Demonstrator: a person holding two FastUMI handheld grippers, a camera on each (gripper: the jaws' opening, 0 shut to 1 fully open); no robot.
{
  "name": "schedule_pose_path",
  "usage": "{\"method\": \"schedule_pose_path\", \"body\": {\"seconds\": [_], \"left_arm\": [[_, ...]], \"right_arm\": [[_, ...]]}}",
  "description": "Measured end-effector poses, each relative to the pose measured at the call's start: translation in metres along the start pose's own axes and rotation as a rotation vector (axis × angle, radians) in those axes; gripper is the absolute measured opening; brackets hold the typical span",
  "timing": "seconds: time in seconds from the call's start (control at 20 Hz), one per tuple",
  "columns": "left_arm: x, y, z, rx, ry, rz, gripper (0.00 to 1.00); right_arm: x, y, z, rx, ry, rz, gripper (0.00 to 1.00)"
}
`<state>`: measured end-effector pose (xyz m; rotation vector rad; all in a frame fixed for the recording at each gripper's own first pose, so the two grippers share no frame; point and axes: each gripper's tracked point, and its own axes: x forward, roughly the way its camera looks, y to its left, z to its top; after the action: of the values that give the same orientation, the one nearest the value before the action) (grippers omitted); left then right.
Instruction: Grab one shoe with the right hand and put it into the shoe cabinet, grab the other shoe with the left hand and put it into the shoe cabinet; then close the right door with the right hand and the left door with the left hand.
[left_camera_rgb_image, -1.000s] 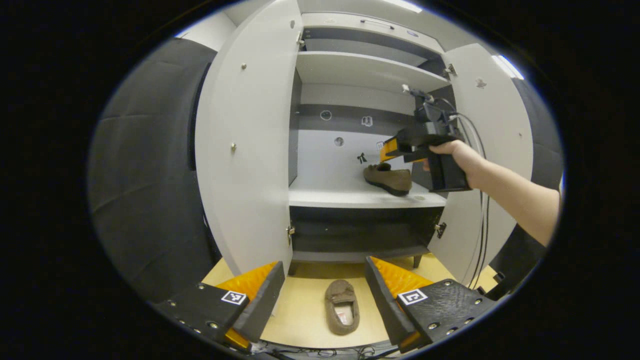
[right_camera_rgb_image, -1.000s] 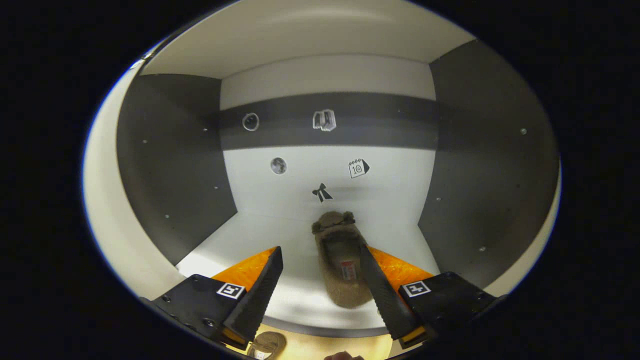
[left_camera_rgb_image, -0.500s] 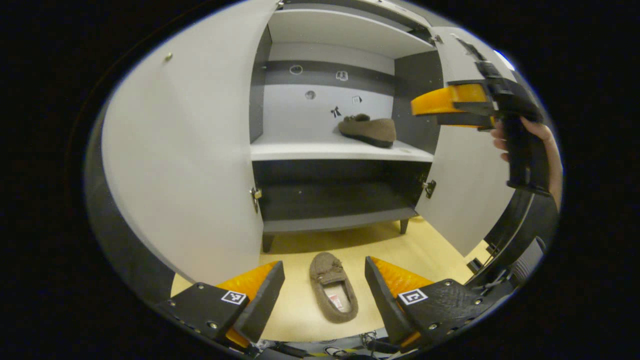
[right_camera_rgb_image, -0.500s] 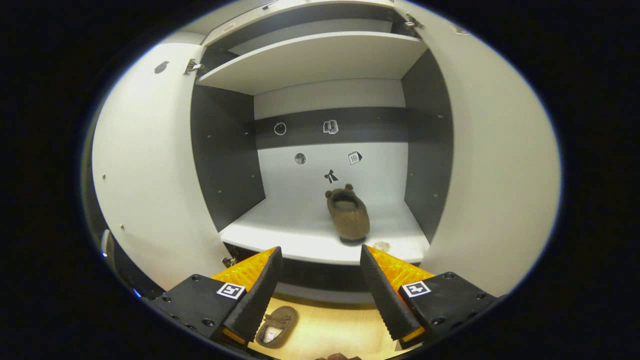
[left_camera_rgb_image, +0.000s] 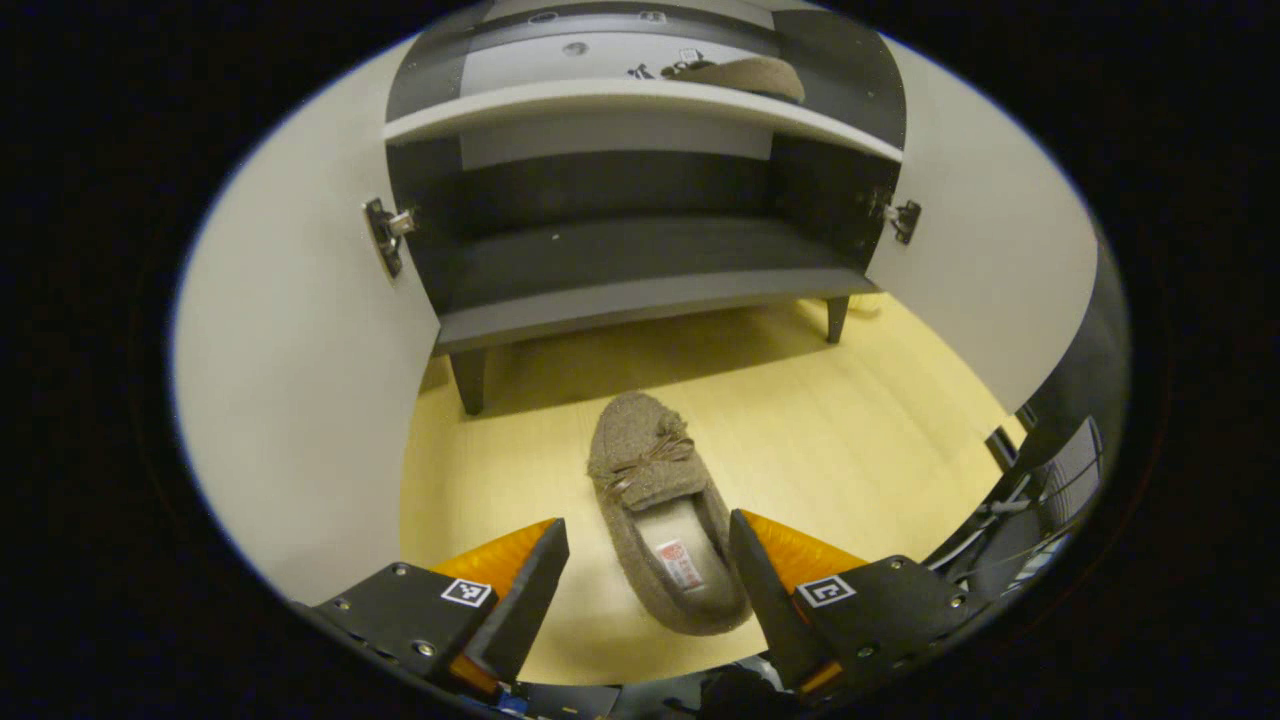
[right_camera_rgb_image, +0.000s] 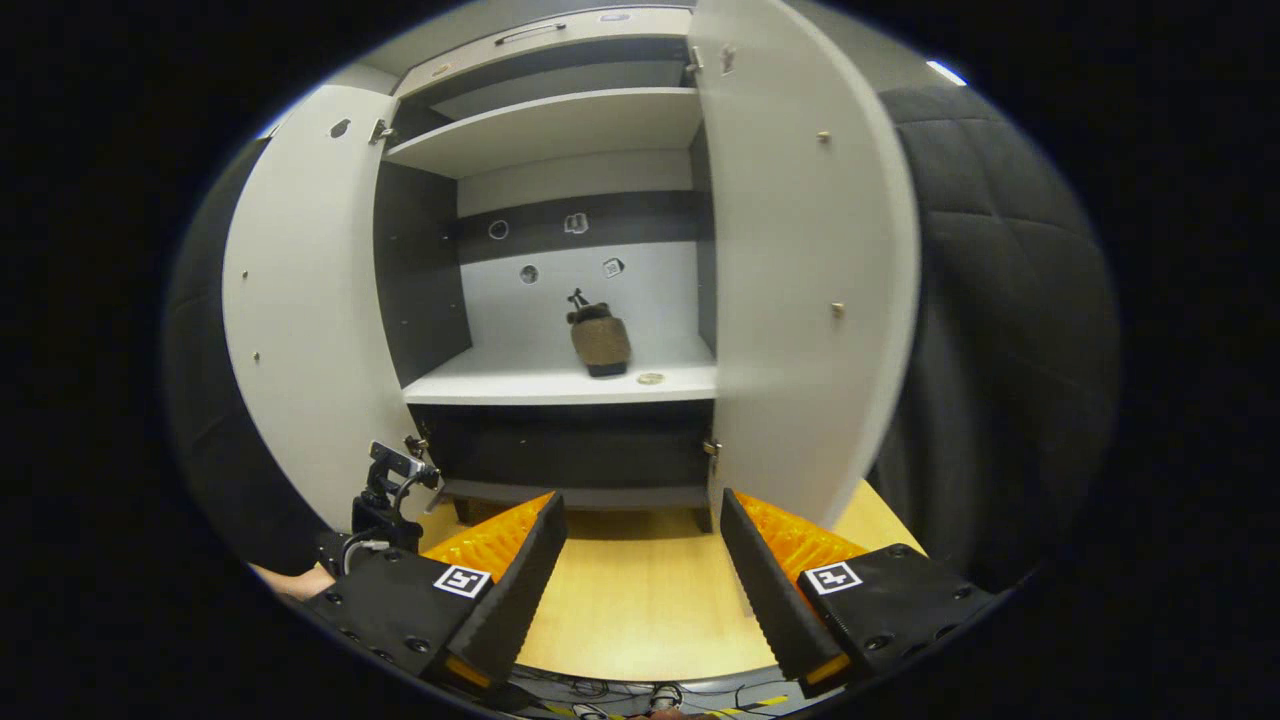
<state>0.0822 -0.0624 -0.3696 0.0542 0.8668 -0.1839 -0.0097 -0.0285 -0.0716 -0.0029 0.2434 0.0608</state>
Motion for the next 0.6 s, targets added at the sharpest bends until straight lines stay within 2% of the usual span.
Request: {"method": "schedule_pose_path", "body": {"seconds": [0.2,0.35,0.4,0.5,0.55,0.6], "left_arm": [[0.036,0.013,-0.012,0.056,0.051,0.020,0.98],[0.059,0.011,-0.016,0.054,0.072,0.001,0.98],[0.066,0.015,-0.019,0.075,0.084,0.018,0.90],[0.078,0.011,-0.017,0.056,0.085,0.014,0.94],[0.083,0.009,-0.012,0.028,0.063,0.013,0.82],[0.086,0.011,-0.007,0.005,0.056,0.017,0.61]], "right_arm": [[-0.054,-0.039,-0.003,0.048,-0.024,-0.127,0.98],[-0.092,-0.082,-0.006,0.071,-0.021,-0.278,0.98],[-0.104,-0.096,-0.007,0.102,-0.025,-0.325,0.98],[-0.131,-0.130,-0.020,0.181,-0.021,-0.415,0.98],[-0.143,-0.146,-0.029,0.209,-0.013,-0.458,0.98],[-0.151,-0.163,-0.038,0.236,-0.004,-0.498,0.98]]}}
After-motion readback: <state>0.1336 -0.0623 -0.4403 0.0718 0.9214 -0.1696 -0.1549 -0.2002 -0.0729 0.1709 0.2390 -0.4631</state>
